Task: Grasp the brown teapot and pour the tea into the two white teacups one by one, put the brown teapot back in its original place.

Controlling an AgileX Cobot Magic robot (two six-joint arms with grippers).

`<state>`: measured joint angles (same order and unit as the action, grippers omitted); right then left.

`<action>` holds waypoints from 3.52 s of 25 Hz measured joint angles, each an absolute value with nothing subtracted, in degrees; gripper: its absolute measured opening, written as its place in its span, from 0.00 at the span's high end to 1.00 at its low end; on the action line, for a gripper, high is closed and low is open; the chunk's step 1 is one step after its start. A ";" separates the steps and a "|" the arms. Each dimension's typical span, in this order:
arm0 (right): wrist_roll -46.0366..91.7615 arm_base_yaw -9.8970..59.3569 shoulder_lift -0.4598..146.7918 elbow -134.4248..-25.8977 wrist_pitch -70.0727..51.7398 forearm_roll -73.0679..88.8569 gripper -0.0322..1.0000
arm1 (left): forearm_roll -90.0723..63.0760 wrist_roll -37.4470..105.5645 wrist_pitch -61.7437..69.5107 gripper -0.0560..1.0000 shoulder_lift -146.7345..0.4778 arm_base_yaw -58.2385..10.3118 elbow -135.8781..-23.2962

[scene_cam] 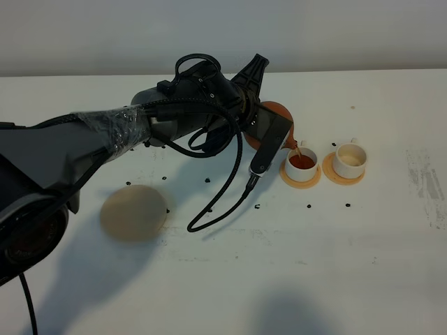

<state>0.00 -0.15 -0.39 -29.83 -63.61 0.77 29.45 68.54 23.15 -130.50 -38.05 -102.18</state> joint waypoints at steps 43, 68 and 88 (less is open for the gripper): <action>0.00 -0.15 -0.39 -29.83 -63.61 0.77 0.53 | 28.72 66.49 22.95 0.87 -130.50 -38.25 -102.18; 0.00 -0.15 -0.39 -29.83 -63.61 0.77 0.53 | 9.67 61.99 35.65 0.87 -124.01 -36.41 -102.18; 0.00 -0.15 -0.39 -29.83 -63.61 0.77 0.53 | -8.51 53.66 38.91 0.87 -108.90 -37.18 -81.58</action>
